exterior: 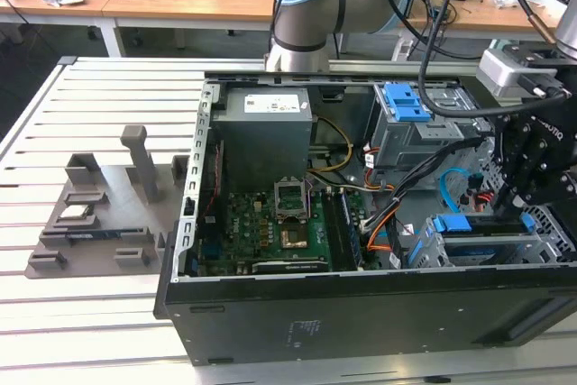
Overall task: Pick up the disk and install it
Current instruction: 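Insert the first disk wire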
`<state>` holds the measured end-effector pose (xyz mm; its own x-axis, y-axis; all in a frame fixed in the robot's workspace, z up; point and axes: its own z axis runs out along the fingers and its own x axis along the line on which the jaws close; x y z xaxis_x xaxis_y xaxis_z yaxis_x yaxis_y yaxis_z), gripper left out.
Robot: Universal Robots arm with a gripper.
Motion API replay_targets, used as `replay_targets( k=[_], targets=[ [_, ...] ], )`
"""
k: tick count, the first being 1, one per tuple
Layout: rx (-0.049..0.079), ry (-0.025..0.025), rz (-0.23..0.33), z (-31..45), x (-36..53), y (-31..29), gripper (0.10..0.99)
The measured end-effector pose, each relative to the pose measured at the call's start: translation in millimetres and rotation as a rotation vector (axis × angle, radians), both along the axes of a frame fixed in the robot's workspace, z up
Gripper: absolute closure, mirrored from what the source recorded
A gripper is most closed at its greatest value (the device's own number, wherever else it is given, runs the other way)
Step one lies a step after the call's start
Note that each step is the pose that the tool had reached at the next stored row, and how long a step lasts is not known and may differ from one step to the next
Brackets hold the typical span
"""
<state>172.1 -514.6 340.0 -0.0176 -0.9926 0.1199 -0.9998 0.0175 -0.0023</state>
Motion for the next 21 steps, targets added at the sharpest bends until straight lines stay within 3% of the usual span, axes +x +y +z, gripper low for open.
replay_targets(
  k=[21],
  targets=[
    [0.0, 0.0, -0.011, -8.1, 0.1, -0.2, 0.918]
  ],
)
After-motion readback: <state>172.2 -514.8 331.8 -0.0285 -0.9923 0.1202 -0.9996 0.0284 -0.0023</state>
